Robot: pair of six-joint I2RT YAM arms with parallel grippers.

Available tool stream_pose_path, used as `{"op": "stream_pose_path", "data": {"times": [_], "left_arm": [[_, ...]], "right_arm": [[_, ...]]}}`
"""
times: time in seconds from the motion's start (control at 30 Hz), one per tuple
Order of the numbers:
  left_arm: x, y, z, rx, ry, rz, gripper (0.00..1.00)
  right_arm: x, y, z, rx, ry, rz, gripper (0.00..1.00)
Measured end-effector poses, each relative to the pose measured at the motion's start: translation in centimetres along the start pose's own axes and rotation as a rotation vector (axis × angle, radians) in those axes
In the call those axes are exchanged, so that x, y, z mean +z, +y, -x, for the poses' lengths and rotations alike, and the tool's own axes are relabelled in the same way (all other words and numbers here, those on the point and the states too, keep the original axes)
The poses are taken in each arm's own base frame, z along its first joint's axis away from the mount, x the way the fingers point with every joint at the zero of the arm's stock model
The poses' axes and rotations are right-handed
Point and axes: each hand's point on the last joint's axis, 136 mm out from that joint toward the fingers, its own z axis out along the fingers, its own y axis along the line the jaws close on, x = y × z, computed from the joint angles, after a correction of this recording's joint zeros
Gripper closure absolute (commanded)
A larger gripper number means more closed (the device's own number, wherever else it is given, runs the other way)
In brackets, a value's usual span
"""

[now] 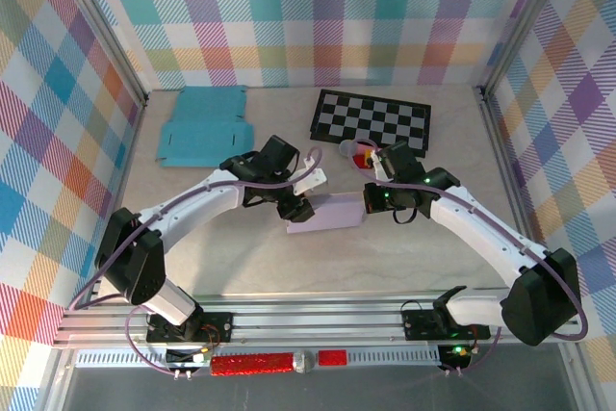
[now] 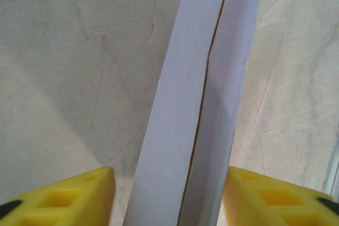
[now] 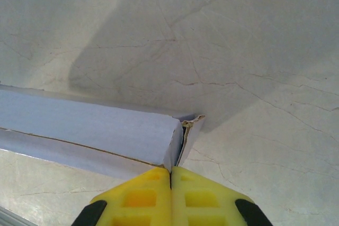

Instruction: Fold the paper box

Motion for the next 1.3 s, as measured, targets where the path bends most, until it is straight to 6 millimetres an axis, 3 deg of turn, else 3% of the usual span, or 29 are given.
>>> {"op": "stream_pose_path", "data": {"times": [0.6, 1.03, 1.3], "left_arm": [[-3.4, -0.7, 0.1, -0.101, -0.083, 0.055, 0.36], [-7.2, 1.3, -0.4, -0.352, -0.048, 0.167, 0.57], [-7.5, -0.3, -2.2, -0.451, 0.029, 0.090, 0.62]], "right_arm": [[-0.1, -0.1, 0.1, 0.034, 0.019, -0.024, 1.00], [-0.5, 0.0, 0.4, 0.035, 0.032, -0.029, 1.00], [0.0, -0.1, 0.2, 0.037, 0.057, -0.037, 1.00]]}}
